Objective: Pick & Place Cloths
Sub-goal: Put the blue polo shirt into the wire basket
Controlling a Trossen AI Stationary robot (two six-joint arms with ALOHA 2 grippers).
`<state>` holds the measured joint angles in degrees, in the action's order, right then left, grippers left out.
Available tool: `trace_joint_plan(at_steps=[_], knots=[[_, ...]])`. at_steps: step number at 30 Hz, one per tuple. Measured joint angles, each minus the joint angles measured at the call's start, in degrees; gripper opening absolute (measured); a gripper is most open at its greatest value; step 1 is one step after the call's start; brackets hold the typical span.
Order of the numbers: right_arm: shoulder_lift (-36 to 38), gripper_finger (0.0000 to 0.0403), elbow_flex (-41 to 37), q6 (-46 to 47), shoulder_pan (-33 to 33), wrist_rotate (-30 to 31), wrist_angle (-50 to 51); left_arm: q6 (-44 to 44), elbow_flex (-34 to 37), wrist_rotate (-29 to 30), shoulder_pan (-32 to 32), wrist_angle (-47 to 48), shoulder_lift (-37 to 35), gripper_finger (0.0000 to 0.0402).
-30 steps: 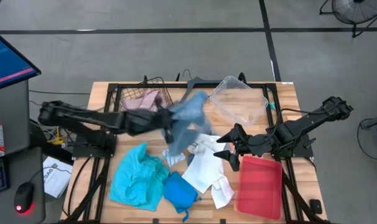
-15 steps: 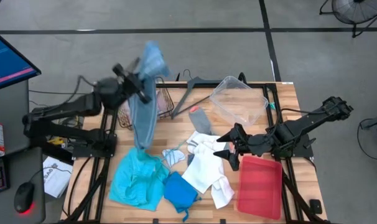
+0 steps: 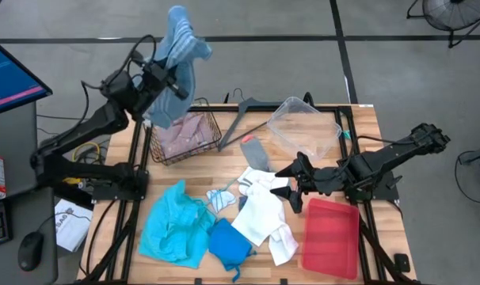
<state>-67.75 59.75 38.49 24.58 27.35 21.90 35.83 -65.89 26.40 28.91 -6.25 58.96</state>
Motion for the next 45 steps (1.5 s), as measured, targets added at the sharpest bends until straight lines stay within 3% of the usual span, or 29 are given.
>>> trace_joint_plan(at_steps=[12,19,35,45], knots=[[-0.01,0.0309,0.0,0.56,0.09,-0.02,-0.08,-1.79,0.0,-11.15,4.29,-9.42,7.64,0.0023],[0.0,0.0309,0.0,0.86,0.1,-0.04,-0.08,-3.59,0.0,-14.6,7.09,-17.16,10.03,0.0023],[0.0,0.0309,0.0,1.02,0.09,-0.05,0.0,-9.24,0.02,-18.19,8.69,-26.92,18.29,0.0023],[0.0,0.0309,0.0,1.02,0.09,-0.07,0.22,-10.96,0.04,-19.76,8.67,-27.34,18.35,0.0023]])
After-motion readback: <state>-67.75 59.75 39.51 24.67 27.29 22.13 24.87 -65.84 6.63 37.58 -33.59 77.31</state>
